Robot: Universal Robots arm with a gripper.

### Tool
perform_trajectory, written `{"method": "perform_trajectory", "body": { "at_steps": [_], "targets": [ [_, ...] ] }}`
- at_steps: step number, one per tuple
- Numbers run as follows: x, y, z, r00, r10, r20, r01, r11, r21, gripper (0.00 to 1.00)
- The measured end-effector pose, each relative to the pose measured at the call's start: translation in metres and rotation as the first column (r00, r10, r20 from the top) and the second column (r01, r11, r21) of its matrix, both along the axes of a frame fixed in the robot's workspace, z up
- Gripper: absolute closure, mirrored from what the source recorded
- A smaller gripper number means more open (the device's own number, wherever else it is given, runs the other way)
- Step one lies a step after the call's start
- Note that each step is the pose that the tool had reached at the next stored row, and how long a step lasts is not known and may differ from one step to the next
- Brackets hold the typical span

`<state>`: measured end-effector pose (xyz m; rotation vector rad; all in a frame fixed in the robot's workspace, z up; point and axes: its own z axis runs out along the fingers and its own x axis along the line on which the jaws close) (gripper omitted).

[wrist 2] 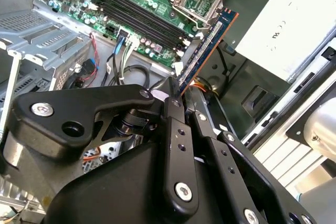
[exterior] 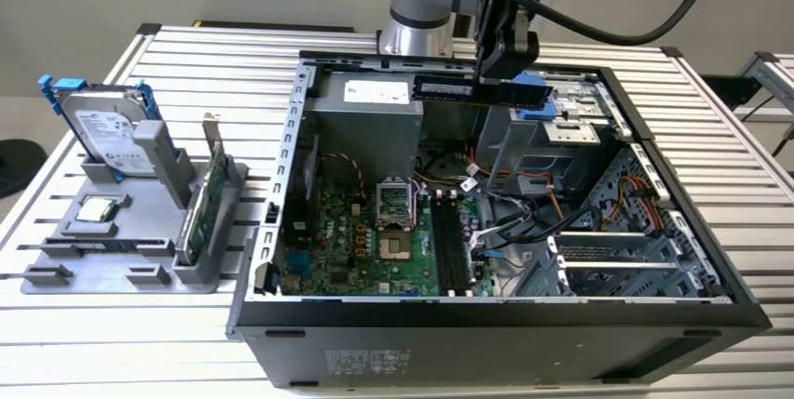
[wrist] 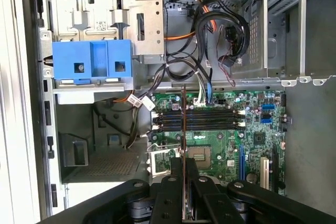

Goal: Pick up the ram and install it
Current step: 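Insert the ram into the slot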

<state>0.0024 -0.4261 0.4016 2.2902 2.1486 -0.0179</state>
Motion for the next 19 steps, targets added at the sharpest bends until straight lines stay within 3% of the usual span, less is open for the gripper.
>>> {"method": "perform_trajectory", "body": {
  "at_steps": [7, 19],
  "targets": [
    [0.0000, 0.0000, -0.0001, 0.9999, -0.012, 0.0001, 0.012, 0.9999, 0.0002, 1.00],
    [0.0000, 0.0000, 0.0000, 0.9962, -0.087, 0.0000, 0.087, 0.9962, 0.0000, 1.00]
  ]
}}
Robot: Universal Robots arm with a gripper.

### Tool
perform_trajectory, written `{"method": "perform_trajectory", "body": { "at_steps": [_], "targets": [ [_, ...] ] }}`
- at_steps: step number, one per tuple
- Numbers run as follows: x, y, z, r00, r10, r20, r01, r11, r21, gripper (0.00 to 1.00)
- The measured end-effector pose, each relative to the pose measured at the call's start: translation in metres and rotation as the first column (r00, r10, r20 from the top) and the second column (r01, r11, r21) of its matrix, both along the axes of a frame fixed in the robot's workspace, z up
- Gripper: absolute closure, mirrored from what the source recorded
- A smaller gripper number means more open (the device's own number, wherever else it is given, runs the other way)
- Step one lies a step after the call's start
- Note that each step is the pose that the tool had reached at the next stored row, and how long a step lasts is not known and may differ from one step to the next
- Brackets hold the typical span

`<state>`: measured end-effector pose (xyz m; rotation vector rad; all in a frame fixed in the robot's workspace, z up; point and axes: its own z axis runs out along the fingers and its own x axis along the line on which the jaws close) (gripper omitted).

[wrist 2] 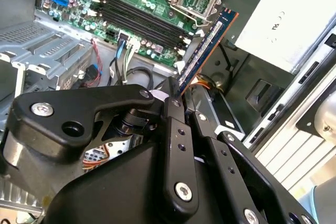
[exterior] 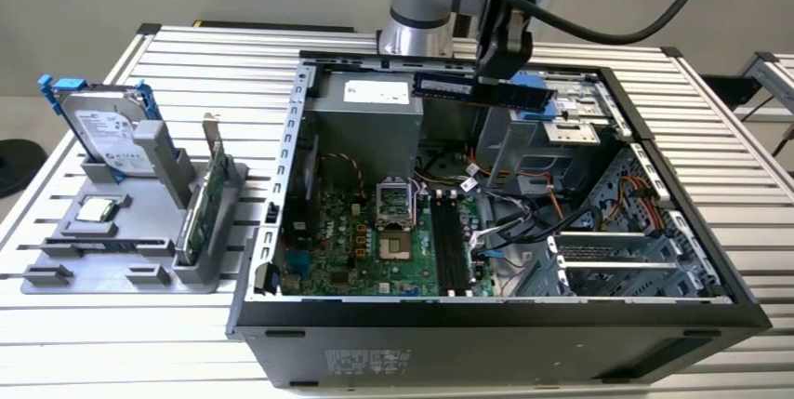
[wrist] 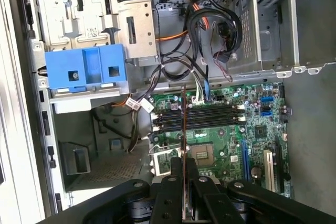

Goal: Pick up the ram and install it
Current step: 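Insert the ram into the slot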

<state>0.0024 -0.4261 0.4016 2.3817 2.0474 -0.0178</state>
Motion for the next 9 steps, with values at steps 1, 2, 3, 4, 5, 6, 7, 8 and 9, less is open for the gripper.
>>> {"method": "perform_trajectory", "body": {
  "at_steps": [1, 2, 3, 4, 5, 6, 7, 8, 9],
  "targets": [
    [0.0000, 0.0000, 0.0000, 1.0000, -0.004, 0.0000, 0.004, 1.0000, 0.0000, 1.00],
    [0.0000, 0.0000, 0.0000, 1.0000, -0.009, 0.0000, 0.009, 1.0000, 0.0000, 1.00],
    [0.0000, 0.0000, 0.0000, 0.9999, -0.014, -0.0001, 0.014, 0.9999, 0.0000, 1.00],
    [0.0000, 0.0000, 0.0000, 0.9998, -0.019, 0.0000, 0.019, 0.9998, 0.0001, 1.00],
    [0.0000, 0.0000, -0.0001, 0.9997, -0.024, 0.0000, 0.024, 0.9997, 0.0001, 1.00],
    [0.0000, 0.0000, -0.0001, 0.9996, -0.029, 0.0000, 0.029, 0.9996, 0.0001, 1.00],
    [0.0000, 0.0000, -0.0001, 0.9994, -0.034, 0.0000, 0.034, 0.9994, 0.0001, 1.00],
    [0.0000, 0.0000, -0.0001, 0.9992, -0.039, 0.0000, 0.039, 0.9992, 0.0001, 1.00],
    [0.0000, 0.0000, -0.0001, 0.9990, -0.044, 0.0000, 0.044, 0.9990, 0.0002, 1.00]
  ]
}}
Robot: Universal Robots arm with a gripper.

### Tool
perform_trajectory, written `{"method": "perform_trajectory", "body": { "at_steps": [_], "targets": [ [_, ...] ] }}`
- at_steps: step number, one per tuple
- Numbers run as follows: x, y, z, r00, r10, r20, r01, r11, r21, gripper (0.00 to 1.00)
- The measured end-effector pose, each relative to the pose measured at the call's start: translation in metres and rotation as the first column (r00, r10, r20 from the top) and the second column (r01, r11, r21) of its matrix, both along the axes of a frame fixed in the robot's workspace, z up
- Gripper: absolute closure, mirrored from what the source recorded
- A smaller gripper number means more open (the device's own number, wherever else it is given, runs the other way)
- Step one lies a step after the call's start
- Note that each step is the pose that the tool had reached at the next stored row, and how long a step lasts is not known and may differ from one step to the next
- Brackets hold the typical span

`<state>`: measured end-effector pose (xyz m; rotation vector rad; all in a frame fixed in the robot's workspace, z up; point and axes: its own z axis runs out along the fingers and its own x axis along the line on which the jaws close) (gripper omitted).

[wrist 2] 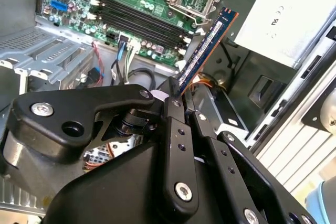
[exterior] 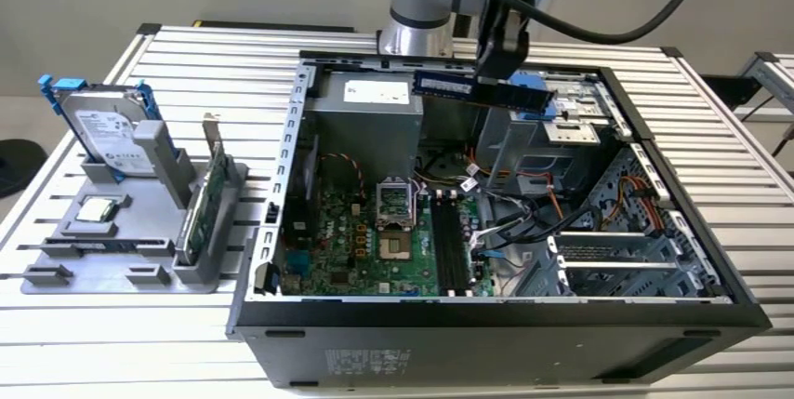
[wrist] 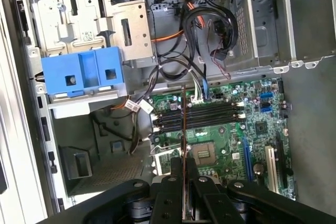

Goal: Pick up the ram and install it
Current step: 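Insert the ram into the slot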

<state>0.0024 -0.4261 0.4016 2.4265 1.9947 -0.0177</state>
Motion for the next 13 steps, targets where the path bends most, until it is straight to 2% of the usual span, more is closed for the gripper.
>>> {"method": "perform_trajectory", "body": {
  "at_steps": [13],
  "targets": [
    [0.0000, 0.0000, 0.0001, 0.9978, -0.066, 0.0000, 0.066, 0.9978, -0.0002, 1.00]
  ]
}}
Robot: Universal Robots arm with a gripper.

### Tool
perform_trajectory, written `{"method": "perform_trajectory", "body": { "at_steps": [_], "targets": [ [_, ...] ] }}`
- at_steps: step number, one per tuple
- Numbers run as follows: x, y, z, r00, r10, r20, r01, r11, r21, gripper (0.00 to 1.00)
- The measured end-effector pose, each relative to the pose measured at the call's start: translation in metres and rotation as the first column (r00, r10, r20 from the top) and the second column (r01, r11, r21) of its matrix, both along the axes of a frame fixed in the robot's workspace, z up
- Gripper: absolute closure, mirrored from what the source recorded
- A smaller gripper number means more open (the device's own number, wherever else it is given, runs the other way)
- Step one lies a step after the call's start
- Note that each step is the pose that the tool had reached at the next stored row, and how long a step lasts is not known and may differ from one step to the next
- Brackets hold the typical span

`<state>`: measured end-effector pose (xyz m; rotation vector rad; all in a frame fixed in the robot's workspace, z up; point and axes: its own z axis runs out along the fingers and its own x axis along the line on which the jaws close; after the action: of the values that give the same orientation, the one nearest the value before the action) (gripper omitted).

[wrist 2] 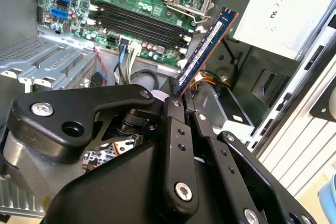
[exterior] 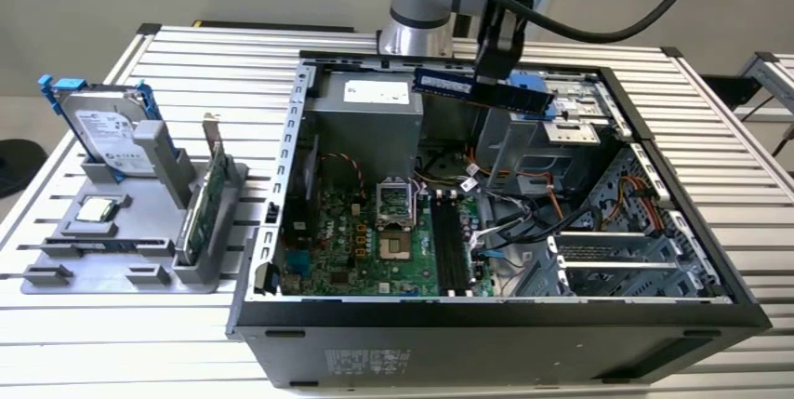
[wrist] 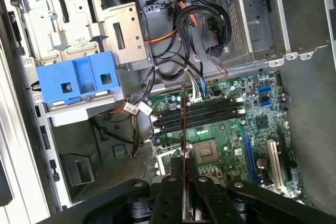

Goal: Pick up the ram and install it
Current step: 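Insert the ram into the slot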

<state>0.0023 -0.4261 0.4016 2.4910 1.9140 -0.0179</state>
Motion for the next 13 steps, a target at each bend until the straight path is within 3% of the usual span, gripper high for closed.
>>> {"method": "perform_trajectory", "body": {
  "at_steps": [13],
  "targets": [
    [-0.0001, 0.0000, 0.0000, 0.9975, -0.071, 0.0000, 0.071, 0.9975, 0.0001, 1.00]
  ]
}}
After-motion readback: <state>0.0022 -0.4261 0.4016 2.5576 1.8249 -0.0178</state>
